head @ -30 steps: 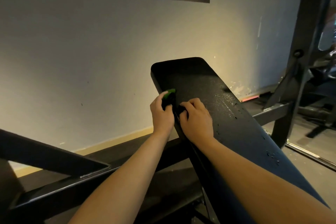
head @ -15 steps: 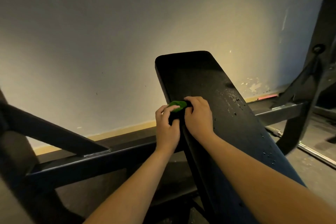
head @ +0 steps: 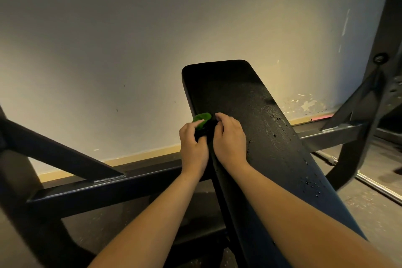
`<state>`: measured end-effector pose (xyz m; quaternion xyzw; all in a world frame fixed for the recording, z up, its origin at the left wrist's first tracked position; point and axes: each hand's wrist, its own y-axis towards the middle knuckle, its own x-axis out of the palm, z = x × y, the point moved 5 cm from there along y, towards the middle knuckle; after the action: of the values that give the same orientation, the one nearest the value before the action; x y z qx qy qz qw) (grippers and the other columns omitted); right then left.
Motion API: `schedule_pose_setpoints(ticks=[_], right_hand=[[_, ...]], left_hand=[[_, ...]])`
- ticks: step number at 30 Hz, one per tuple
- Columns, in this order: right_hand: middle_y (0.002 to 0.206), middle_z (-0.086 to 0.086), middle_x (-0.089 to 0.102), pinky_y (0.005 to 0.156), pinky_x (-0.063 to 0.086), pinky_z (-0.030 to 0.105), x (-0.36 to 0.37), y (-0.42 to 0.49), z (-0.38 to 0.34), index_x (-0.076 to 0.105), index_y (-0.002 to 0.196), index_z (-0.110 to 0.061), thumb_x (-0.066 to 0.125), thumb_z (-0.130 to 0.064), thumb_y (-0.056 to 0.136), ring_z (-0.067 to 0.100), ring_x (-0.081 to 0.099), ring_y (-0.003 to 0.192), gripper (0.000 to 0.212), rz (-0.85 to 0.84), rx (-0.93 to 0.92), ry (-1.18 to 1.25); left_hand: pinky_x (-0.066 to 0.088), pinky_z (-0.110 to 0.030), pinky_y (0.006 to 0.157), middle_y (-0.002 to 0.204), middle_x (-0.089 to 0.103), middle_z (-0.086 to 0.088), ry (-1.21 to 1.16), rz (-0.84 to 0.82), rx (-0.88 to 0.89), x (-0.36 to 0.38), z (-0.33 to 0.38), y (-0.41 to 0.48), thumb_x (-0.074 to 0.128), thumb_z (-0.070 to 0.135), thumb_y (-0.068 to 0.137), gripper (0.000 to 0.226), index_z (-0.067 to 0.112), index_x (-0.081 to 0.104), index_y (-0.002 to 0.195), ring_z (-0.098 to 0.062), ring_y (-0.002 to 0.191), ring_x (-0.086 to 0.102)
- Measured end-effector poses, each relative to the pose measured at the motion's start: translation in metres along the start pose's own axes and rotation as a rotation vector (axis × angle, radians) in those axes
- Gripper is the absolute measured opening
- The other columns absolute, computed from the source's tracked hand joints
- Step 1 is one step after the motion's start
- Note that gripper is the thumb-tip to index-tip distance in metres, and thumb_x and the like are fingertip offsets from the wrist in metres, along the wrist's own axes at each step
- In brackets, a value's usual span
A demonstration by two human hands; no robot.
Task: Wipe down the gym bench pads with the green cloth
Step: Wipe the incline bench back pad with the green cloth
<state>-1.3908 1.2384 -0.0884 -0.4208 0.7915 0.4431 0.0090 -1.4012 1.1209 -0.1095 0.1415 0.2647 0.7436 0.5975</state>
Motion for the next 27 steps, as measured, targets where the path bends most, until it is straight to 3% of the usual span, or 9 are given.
schedule_pose_setpoints(ticks=[6,10,12,16,20,24,27], right_hand=[[0.123,-0.007,0.061,0.098,0.043,0.029,-0.001,-0.005,-0.004,0.059,0.130,-0.021,0.039,-0.030,0.104,0.009,0.049,0.121,0.034,-0.021,-0.022,0.057],[0.120,-0.008,0.061,0.097,0.044,0.027,-0.003,-0.004,-0.007,0.059,0.130,-0.021,0.043,-0.031,0.103,0.005,0.048,0.116,0.033,-0.005,-0.068,0.040],[0.117,-0.009,0.061,0.098,0.045,0.029,-0.004,-0.003,-0.010,0.059,0.130,-0.022,0.045,-0.030,0.102,0.003,0.049,0.113,0.032,-0.013,-0.103,0.062],[0.117,-0.016,0.057,0.100,0.046,0.034,-0.004,-0.004,-0.011,0.055,0.132,-0.031,0.050,-0.032,0.100,0.001,0.049,0.113,0.032,-0.076,-0.115,0.184],[0.132,-0.016,0.049,0.099,0.045,0.019,0.000,-0.001,-0.030,0.047,0.139,-0.034,0.059,-0.020,0.096,-0.002,0.048,0.121,0.046,-0.294,-0.210,0.350],[0.136,-0.012,0.040,0.104,0.044,0.024,0.005,0.020,-0.046,0.054,0.134,-0.033,0.057,-0.014,0.096,0.006,0.044,0.123,0.042,-0.335,-0.281,0.159],[0.131,-0.005,0.042,0.105,0.041,0.031,0.008,0.037,-0.047,0.066,0.120,-0.028,0.054,-0.009,0.096,0.012,0.039,0.122,0.033,-0.279,-0.294,0.003]], left_hand=[[0.030,0.004,0.093,0.137,0.041,0.002,0.153,-0.082,0.091,-0.005,0.001,-0.025,0.054,-0.002,0.094,0.041,0.031,0.056,0.117,-0.004,0.124,0.043],[0.028,0.003,0.096,0.138,0.039,0.007,0.251,-0.206,0.192,-0.015,0.002,-0.021,0.057,-0.004,0.091,0.045,0.029,0.058,0.121,0.011,0.121,0.039],[0.030,0.002,0.097,0.140,0.038,0.010,0.336,-0.251,0.248,-0.020,0.001,-0.016,0.057,-0.005,0.090,0.050,0.023,0.057,0.132,0.009,0.122,0.039],[0.039,-0.014,0.108,0.144,0.042,0.006,0.320,-0.218,0.313,-0.024,0.009,-0.012,0.060,-0.008,0.088,0.065,0.025,0.045,0.142,-0.003,0.130,0.043],[0.045,-0.023,0.107,0.149,0.039,0.003,0.250,-0.175,0.325,-0.027,0.022,0.005,0.065,0.001,0.091,0.082,0.043,0.021,0.146,-0.007,0.132,0.045],[0.032,-0.022,0.116,0.162,0.021,0.005,0.264,-0.192,0.328,-0.026,0.024,0.026,0.068,0.010,0.093,0.092,0.040,0.006,0.155,-0.003,0.145,0.026],[0.024,-0.021,0.117,0.164,0.014,0.009,0.230,-0.175,0.214,-0.022,0.022,0.039,0.070,0.006,0.091,0.094,0.037,0.010,0.156,-0.002,0.148,0.017]])
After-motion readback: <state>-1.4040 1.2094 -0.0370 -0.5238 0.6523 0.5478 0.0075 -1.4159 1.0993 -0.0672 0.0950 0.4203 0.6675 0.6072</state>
